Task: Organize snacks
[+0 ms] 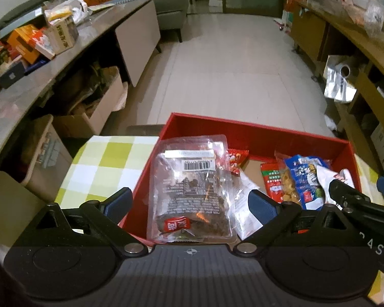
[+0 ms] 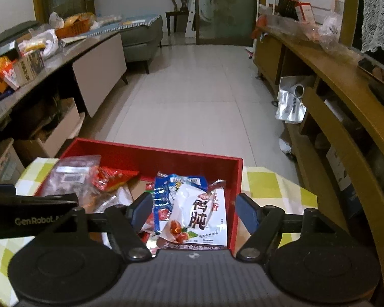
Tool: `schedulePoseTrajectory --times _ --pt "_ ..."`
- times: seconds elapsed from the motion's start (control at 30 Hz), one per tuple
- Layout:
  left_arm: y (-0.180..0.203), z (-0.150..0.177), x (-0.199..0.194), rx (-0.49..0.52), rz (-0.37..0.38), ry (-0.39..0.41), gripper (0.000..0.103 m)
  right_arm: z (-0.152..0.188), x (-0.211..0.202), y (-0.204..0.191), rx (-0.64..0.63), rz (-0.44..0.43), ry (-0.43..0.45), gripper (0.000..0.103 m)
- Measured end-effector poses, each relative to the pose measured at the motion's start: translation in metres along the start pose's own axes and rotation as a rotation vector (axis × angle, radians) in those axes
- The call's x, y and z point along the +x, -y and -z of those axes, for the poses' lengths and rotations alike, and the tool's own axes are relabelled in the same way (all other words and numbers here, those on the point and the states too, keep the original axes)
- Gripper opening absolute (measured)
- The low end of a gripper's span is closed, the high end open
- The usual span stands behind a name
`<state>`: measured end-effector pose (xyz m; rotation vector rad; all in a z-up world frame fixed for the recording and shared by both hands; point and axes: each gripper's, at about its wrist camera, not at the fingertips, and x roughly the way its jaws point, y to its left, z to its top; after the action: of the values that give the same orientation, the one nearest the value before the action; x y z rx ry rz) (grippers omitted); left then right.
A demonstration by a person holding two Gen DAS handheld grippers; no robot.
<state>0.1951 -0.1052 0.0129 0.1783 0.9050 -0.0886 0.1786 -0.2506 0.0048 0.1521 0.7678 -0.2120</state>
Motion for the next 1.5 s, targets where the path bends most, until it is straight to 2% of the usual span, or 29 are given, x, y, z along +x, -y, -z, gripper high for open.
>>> schedulePoseTrajectory --times 0.23,0.33,1.03,1.2,1.37,1.5 --pt "-0.009 0.000 -0.018 -0.029 0.011 0.023 0.099 -0.003 -0.018 -0.007 -0.018 -0.006 0.028 0.080" --pt "-0.010 0.000 -0.021 -0.028 0.014 0.026 0.100 -0.002 -0.020 -0.005 -0.019 0.000 0.028 0.084" --pt "-0.018 0.022 -0.064 -0.042 0.024 0.068 0.103 0.007 -0.083 -0.007 -0.043 0.022 0.135 0.086" --pt "-0.017 0.033 -0.077 -0.007 -0.001 0.081 0.103 0.021 -0.099 -0.006 -0.056 0.021 0.135 0.087" --pt "-0.023 0.045 -0.092 -0.019 0.031 0.089 0.103 0.030 -0.109 -0.008 -0.059 0.019 0.139 0.087" --pt "-0.025 0.048 -0.091 -0.027 0.033 0.085 0.103 0.027 -0.098 -0.011 -0.069 0.030 0.126 0.088"
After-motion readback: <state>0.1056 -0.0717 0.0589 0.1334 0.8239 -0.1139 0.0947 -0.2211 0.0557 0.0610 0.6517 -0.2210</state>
